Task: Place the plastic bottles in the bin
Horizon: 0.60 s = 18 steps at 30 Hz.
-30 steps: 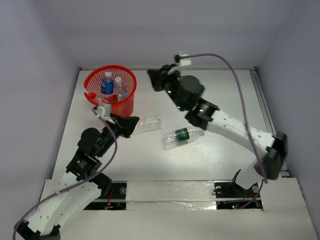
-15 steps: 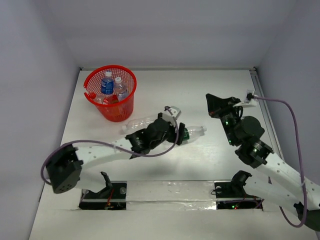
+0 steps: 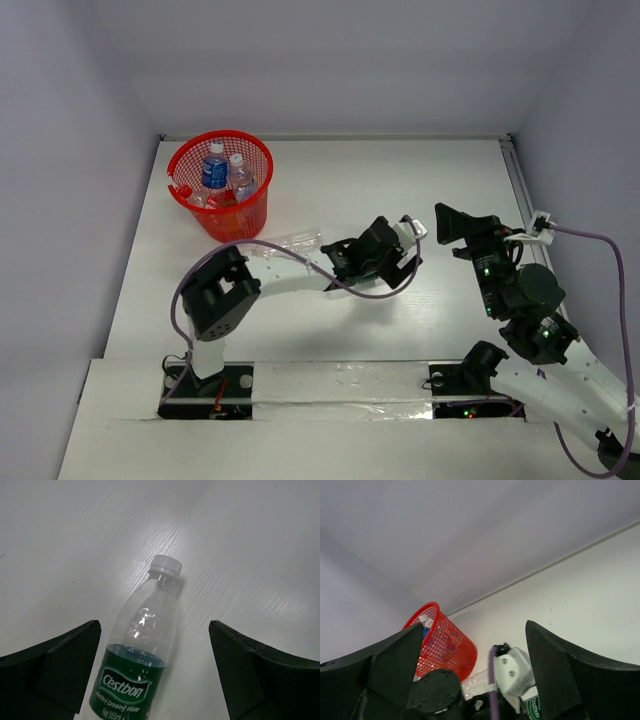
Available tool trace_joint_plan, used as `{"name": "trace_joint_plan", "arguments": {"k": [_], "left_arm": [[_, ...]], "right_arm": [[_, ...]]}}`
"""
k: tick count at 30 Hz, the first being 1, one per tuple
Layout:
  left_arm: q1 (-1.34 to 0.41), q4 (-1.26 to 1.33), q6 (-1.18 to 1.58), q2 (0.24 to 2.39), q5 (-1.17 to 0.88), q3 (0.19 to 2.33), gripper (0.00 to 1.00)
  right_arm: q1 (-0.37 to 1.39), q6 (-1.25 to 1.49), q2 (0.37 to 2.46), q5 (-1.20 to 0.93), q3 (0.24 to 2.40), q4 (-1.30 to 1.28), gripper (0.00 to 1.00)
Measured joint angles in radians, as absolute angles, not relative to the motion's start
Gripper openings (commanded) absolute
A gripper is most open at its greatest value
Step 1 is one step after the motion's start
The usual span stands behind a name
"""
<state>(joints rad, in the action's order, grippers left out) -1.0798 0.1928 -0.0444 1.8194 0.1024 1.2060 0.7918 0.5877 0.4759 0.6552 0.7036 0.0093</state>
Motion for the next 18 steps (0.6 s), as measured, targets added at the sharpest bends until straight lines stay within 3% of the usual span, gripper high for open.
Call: {"name": "trace_joint_plan", "arguments": {"k": [10,16,18], "left_arm": [[-1.079,0.098,-0.119,2.022,0.074,1.332,0.78],[-1.079,0.087,-0.123,2.035,0.064,1.342,0.59],[-1.079,0.088,-0.123,2.034,0.065,1.343,0.54]], "right_arm": [[0.792,0.590,0.423,0.654,0.672,-0.065,0.88],[0.792,0.587,0.421,0.646,0.672,-0.079,0.87],[0.792,0.583,0.421,0.643,0.672,-0.082,0.83]]}}
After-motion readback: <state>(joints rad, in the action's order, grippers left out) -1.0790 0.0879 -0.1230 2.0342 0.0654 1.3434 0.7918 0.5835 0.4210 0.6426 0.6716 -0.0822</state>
